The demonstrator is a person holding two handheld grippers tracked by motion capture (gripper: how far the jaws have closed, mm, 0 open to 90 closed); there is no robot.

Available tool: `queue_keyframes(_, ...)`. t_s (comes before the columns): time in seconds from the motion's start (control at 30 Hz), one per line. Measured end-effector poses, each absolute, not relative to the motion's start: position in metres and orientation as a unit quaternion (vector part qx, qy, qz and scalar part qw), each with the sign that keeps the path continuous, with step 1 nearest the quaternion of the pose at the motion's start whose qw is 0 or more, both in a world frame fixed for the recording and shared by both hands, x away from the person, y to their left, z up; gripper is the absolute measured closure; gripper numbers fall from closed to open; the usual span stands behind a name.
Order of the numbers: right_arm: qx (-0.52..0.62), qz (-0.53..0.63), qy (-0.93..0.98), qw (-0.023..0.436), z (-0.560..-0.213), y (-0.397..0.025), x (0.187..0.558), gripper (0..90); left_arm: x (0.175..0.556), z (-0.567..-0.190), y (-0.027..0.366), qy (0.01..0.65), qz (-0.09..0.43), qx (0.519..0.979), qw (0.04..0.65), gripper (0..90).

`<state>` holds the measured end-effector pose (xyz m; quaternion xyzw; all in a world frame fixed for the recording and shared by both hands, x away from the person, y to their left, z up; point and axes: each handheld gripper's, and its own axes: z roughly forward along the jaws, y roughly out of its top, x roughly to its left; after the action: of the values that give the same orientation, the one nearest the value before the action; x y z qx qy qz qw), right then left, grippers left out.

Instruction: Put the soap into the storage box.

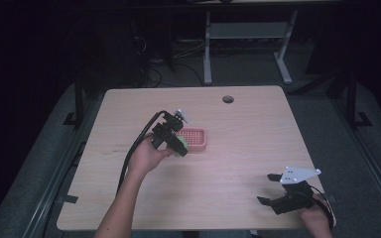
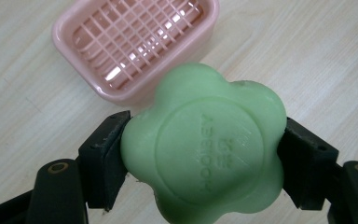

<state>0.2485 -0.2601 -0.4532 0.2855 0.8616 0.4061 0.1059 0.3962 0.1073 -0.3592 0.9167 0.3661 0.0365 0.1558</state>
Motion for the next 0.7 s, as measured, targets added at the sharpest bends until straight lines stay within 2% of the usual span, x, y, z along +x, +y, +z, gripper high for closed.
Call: queue_keyframes(0.7, 0.290, 0.412, 0.857, 0.105, -0.453, -0.263, 0.248, 13.8, 0.423, -0.357, 0.090, 0.364, 0.030, 0.920, 0.143, 26.8)
